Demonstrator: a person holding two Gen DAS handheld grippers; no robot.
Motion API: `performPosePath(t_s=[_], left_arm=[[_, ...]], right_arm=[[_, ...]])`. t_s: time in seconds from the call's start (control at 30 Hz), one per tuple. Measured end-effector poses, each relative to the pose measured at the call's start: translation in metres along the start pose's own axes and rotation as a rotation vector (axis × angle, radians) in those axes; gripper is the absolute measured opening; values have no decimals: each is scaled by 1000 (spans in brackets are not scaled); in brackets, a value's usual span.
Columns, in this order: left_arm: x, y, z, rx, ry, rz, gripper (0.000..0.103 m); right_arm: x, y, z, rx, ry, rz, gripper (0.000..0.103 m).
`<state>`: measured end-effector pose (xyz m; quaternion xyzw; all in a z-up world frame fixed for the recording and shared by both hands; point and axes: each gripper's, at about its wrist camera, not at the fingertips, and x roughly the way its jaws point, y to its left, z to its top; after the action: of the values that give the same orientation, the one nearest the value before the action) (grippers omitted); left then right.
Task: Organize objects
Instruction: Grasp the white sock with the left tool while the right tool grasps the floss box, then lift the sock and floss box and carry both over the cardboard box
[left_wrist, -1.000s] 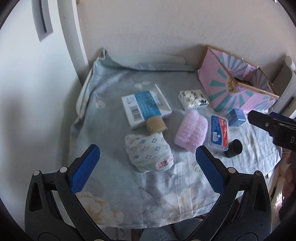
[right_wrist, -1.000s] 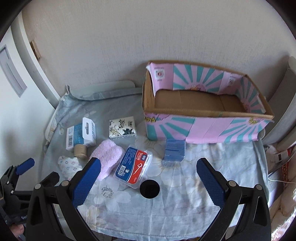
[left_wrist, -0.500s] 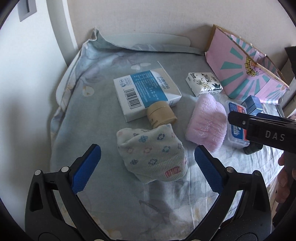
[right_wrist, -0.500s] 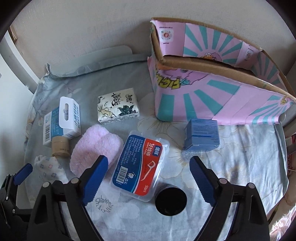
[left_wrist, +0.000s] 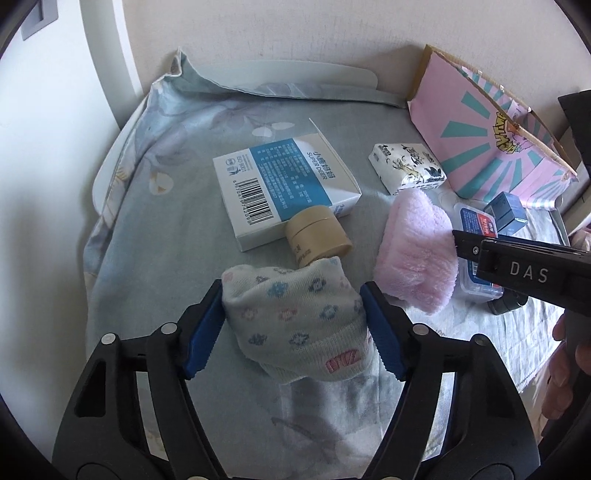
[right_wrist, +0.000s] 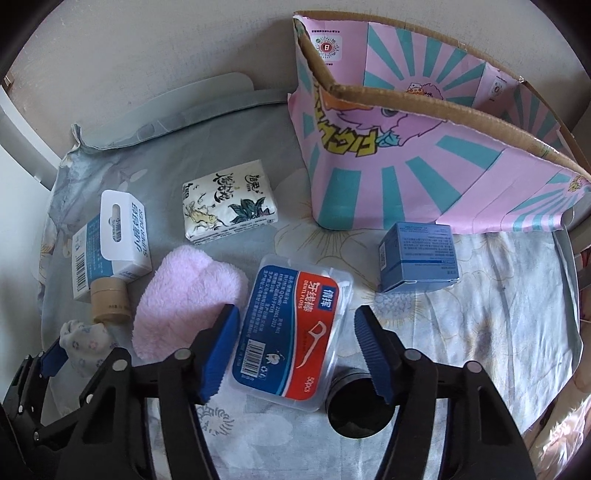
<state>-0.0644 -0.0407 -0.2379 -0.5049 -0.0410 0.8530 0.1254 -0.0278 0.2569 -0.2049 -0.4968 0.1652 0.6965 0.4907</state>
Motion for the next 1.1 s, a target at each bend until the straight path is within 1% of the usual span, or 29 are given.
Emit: performPosePath(t_s=[0.37, 0.67, 0.73, 0.77, 0.8, 0.83, 0.9, 0.93, 1.0, 1.1], left_arm=[[-2, -2, 0, 10, -7, -12, 65], [-30, -5, 13, 7, -57, -32, 65], [-40, -6, 19, 10, -75, -34, 65], [-44, -6, 22, 13, -83, -36, 65], [-51, -5, 24, 15, -95, -36, 65], [-57, -4, 27, 16, -105, -37, 65], [-69, -5, 34, 23, -127, -36, 65], [-75, -7, 37, 26, -136, -36, 65], [-87, -9, 45, 32, -156, -33, 65], [-105, -15, 57, 36, -185, -33, 65]], right_arm=[[-7, -5, -2, 32, 6, 20, 52], [-35, -8, 1, 31, -40, 43, 51], [-45, -9, 2, 36, -64, 43, 51], [-45, -1, 4, 34, -73, 46, 51], [-55, 2, 16, 34, -83, 48, 51], [-61, 1, 18, 30, -98, 54, 51], [-72, -4, 20, 21, -127, 64, 51], [-77, -3, 16, 16, -141, 69, 51], [-80, 9, 18, 14, -192, 71, 51], [-106, 5, 24, 3, -259, 69, 51]])
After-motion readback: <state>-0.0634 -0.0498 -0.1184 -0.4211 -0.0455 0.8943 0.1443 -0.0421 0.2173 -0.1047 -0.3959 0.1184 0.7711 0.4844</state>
